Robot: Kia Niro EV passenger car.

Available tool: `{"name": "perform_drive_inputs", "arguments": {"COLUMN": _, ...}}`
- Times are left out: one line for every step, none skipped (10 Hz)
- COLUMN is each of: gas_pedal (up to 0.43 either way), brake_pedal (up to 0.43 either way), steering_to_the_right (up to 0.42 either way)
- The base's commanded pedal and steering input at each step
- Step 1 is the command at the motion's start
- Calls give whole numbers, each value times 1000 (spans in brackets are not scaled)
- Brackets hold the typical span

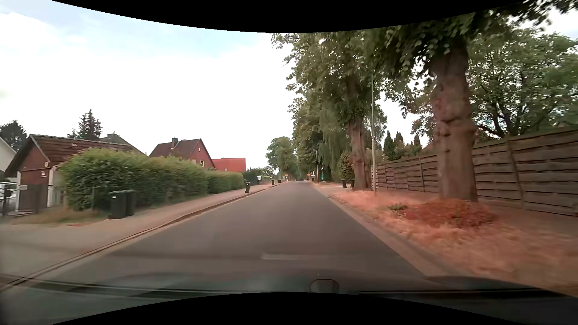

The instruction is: Follow the waypoints while adhering to traffic rules and regulations

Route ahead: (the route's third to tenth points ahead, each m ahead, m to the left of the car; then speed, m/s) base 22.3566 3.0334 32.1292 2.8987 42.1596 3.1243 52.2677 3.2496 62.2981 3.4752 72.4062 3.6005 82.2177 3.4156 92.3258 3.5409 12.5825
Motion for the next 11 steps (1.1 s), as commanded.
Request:
{"name": "perform_drive_inputs", "arguments": {"gas_pedal": 138, "brake_pedal": 0, "steering_to_the_right": -2}}
{"name": "perform_drive_inputs", "arguments": {"gas_pedal": 138, "brake_pedal": 0, "steering_to_the_right": -2}}
{"name": "perform_drive_inputs", "arguments": {"gas_pedal": 138, "brake_pedal": 0, "steering_to_the_right": -2}}
{"name": "perform_drive_inputs", "arguments": {"gas_pedal": 138, "brake_pedal": 0, "steering_to_the_right": -2}}
{"name": "perform_drive_inputs", "arguments": {"gas_pedal": 138, "brake_pedal": 0, "steering_to_the_right": -2}}
{"name": "perform_drive_inputs", "arguments": {"gas_pedal": 138, "brake_pedal": 0, "steering_to_the_right": -3}}
{"name": "perform_drive_inputs", "arguments": {"gas_pedal": 138, "brake_pedal": 0, "steering_to_the_right": -5}}
{"name": "perform_drive_inputs", "arguments": {"gas_pedal": 150, "brake_pedal": 0, "steering_to_the_right": -8}}
{"name": "perform_drive_inputs", "arguments": {"gas_pedal": 150, "brake_pedal": 0, "steering_to_the_right": -8}}
{"name": "perform_drive_inputs", "arguments": {"gas_pedal": 150, "brake_pedal": 0, "steering_to_the_right": -8}}
{"name": "perform_drive_inputs", "arguments": {"gas_pedal": 150, "brake_pedal": 0, "steering_to_the_right": -8}}
